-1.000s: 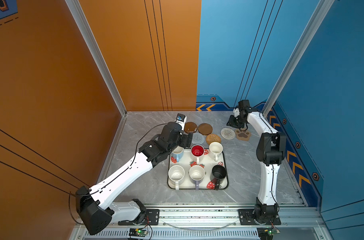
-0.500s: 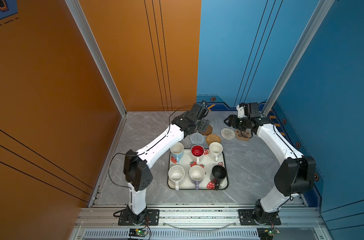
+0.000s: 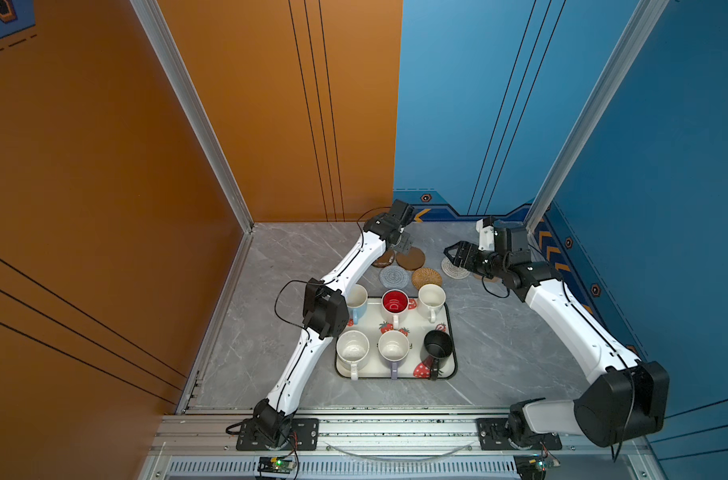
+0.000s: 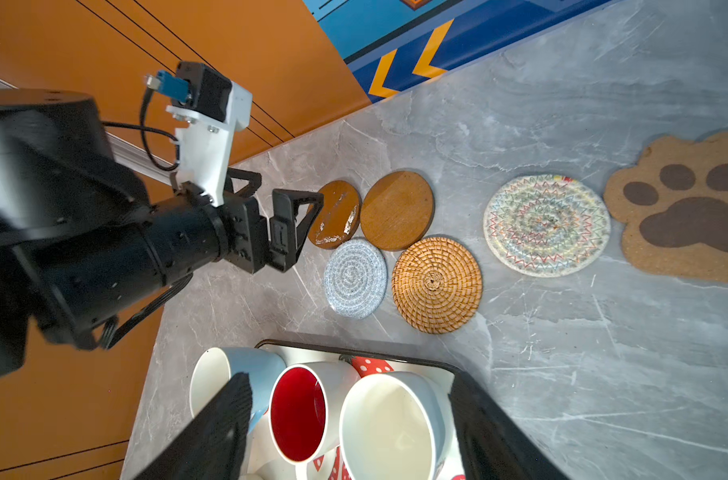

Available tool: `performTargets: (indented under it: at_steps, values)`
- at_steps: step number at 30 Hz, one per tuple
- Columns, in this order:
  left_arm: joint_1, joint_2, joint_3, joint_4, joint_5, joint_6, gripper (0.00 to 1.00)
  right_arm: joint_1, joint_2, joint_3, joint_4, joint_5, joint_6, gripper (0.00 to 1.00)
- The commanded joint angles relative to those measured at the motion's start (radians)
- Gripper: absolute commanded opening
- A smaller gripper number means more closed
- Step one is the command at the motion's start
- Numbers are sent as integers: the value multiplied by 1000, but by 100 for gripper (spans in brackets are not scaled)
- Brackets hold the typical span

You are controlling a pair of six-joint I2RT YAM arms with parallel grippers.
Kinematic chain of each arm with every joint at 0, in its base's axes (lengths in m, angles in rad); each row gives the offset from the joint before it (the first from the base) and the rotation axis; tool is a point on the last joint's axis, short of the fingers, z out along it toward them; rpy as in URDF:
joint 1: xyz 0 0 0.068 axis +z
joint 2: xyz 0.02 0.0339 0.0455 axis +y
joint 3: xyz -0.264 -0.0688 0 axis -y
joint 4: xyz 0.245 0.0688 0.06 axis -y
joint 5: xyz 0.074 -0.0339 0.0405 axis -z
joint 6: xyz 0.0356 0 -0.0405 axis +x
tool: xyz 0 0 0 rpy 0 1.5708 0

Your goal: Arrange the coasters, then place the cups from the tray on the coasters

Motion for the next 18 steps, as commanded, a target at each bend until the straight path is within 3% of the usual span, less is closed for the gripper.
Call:
performTargets:
  at_steps: [1, 13, 18]
  values:
    - [46, 32, 38, 2, 116, -87, 98, 1, -38, -27, -7, 21, 6, 76]
    - [64, 117, 28, 76, 218, -63, 98, -5, -60, -53, -37, 11, -1, 78]
    - [59, 129, 3, 76, 201, -49, 98, -3, -43, -52, -35, 0, 4, 78]
